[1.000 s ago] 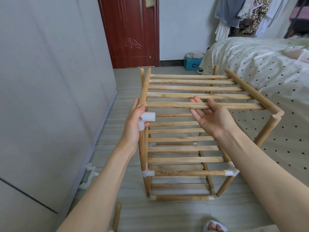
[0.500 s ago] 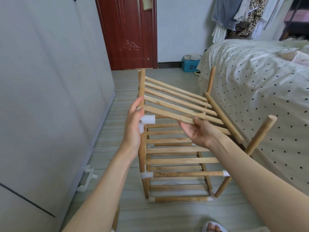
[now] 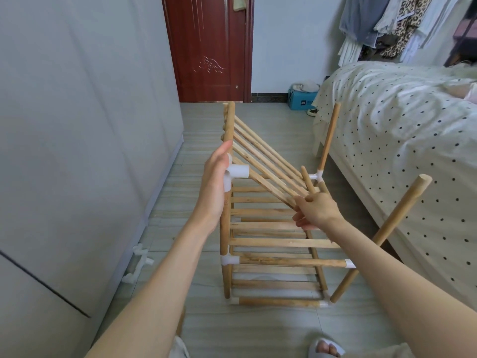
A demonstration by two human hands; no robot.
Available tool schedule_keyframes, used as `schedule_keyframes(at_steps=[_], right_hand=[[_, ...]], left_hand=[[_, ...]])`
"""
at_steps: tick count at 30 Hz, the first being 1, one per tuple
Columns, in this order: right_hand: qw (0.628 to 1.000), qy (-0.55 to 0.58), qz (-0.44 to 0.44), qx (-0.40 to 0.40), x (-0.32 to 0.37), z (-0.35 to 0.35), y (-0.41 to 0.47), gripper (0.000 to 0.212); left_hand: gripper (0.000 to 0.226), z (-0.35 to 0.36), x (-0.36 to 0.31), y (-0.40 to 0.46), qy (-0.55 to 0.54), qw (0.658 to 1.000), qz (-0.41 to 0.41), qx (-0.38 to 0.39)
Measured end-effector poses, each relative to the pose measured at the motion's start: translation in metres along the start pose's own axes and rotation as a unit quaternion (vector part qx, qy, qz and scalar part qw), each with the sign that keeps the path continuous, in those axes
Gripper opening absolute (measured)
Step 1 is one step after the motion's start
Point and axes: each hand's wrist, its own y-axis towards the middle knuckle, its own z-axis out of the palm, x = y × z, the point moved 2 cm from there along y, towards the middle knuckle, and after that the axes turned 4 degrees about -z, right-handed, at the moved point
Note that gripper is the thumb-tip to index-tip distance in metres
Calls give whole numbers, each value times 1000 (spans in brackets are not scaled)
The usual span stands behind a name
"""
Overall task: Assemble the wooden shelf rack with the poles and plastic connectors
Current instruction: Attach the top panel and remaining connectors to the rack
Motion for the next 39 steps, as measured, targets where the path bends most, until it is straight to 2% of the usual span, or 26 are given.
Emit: schedule_keyframes(at_steps=[3, 6, 9, 11, 14, 19, 22, 24, 28, 33, 39], right_hand=[[990, -111, -76, 41, 4, 2, -4, 32], [960, -217, -119, 132, 7, 11, -14, 30], [931, -232, -97, 266, 9, 32, -32, 32], [908, -236, -72, 340, 11, 50, -44, 33], [881, -237, -78, 402, 21, 78, -62, 35], [891, -155, -128, 407, 43, 130, -81, 35], [915, -20, -105, 389, 38, 167, -83, 31], [929, 30, -80, 361, 24, 193, -78, 29], [941, -27, -66, 332, -11, 252, -52, 33], [931, -124, -60, 337, -48, 324, -3, 39], [870, -284, -44, 400, -104, 395, 33, 48]], left_hand=[[42, -5, -1, 0, 26, 1000, 9, 7], [41, -10, 0, -4, 66, 997, 27, 12], [42, -18, 3, -16, 93, 995, 18, 21], [31, -30, 8, -26, 105, 994, 2, 30], [26, -58, 13, -41, 167, 985, -27, 39], [23, -113, 21, -50, 194, 977, -93, 11], [22, -146, 56, -55, 191, 970, -152, -15], [21, -164, 92, -61, 184, 962, -198, -30], [18, -197, 171, -74, 164, 945, -275, -63], [21, -243, 262, -95, 188, 915, -346, -87], [30, -281, 342, -102, 294, 875, -373, -94]])
